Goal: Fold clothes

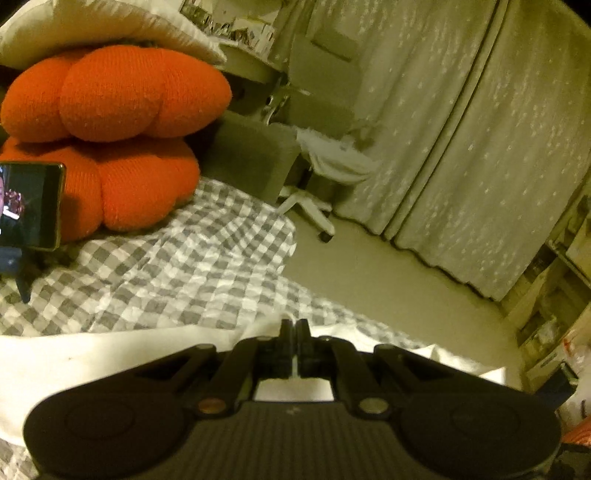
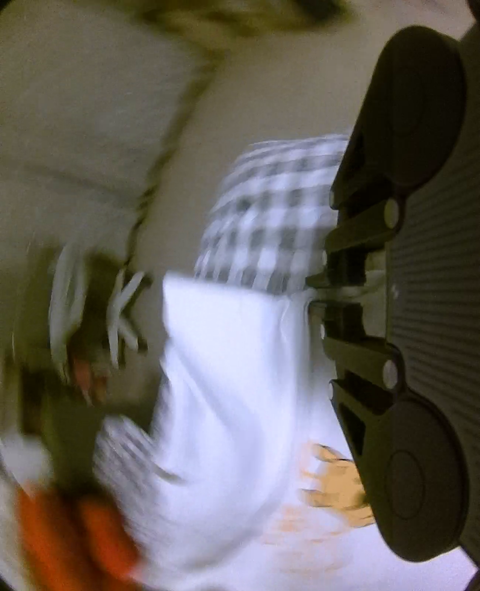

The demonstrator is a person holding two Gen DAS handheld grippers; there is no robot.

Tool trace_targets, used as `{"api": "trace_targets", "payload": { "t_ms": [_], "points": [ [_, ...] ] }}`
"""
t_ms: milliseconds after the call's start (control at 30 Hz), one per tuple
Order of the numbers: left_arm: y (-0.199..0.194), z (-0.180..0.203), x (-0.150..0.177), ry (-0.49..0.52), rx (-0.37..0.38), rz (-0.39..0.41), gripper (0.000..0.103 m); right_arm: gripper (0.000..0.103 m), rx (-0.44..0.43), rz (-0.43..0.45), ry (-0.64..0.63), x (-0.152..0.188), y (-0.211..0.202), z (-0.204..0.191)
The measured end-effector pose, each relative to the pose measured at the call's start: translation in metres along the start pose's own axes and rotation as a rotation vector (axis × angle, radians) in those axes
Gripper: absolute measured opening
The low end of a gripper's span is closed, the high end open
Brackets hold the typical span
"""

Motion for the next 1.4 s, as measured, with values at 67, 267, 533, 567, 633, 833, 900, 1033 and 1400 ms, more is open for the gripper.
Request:
{"api": "trace_targets", "payload": {
  "t_ms": [67, 267, 533, 567, 633, 833, 900, 1033, 1400],
  "points": [
    [-0.003, 0.002, 0.000, 0.006, 0.006, 0.005, 0.001, 0.007, 0.015, -0.026, 0.192, -0.002, -0.001, 0.019],
    [0.001, 0.009, 0.008, 0.032, -0.002, -0.017, 0.001, 0.018, -0.025, -0.065, 0.416, 0.003, 0.000, 0.043],
    [-0.003, -0.001, 0.004, 0.000, -0.012, -0.033, 0.001, 0.043, -0.210, 0.058, 0.310, -0.037, -0.030, 0.056],
    [-0.004, 0.000, 0.005, 0.008, -0.009, -0.033, 0.001, 0.043, -0.219, 0.075, 0.334, -0.041, -0.030, 0.063],
    [-0.005, 0.002, 0.005, 0.021, -0.004, -0.027, 0.001, 0.043, -0.164, 0.078, 0.365, -0.043, -0.020, 0.072],
    [-0.012, 0.004, 0.005, 0.024, 0.005, 0.002, 0.001, 0.040, -0.174, -0.015, 0.304, -0.025, 0.050, 0.046],
    [-0.018, 0.002, 0.003, 0.014, 0.003, 0.029, 0.001, 0.023, -0.189, 0.011, 0.296, -0.025, 0.056, 0.042],
    [-0.030, 0.000, -0.004, -0.018, 0.009, 0.144, 0.001, 0.006, -0.183, 0.062, 0.335, -0.032, 0.054, 0.048],
    [0.006, 0.007, 0.018, 0.159, -0.080, -0.044, 0.001, 0.031, -0.077, 0.064, 0.202, -0.030, 0.048, 0.050]
  ]
}}
Point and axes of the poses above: each gripper's, at about its wrist camera, not at the fingertips, and y roughly the way its jaws point, z to its right, x to its underside, the point moved 2 cm from there along y, roughly the way its jaws point, and after that the axes turned 15 degrees about z, right-handed, at the moved point
